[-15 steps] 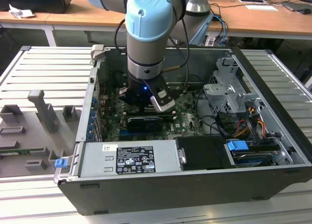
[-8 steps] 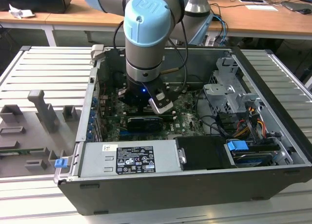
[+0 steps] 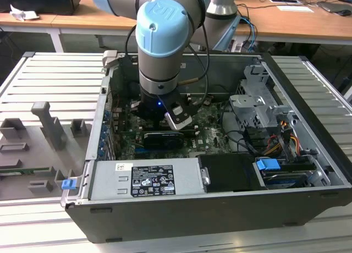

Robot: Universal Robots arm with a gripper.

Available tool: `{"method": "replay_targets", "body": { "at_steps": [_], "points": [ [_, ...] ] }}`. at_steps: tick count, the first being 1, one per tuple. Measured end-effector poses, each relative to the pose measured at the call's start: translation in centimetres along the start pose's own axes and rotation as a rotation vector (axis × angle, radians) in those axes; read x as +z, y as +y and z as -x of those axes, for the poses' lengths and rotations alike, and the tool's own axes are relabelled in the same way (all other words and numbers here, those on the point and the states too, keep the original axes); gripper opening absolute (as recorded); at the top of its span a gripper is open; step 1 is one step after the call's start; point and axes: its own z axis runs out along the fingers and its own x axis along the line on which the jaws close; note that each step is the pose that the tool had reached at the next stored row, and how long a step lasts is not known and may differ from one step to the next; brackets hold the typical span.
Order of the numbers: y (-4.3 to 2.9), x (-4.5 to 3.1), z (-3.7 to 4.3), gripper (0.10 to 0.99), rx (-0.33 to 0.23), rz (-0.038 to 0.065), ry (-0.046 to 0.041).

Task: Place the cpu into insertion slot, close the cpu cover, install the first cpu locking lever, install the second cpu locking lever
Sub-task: 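Install the second cpu locking lever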

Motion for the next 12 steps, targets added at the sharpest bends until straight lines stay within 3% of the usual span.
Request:
{"method": "replay_targets", "body": {
  "at_steps": [4, 8, 12],
  "points": [
    [-0.06, 0.24, -0.05, 0.106, 0.0, 0.01, -0.0004],
    [-0.06, 0.26, -0.21, 0.106, 0.0, 0.011, -0.0003],
    [0.15, -0.37, -0.33, 0.106, 0.0, 0.012, -0.0005]
  ]
}}
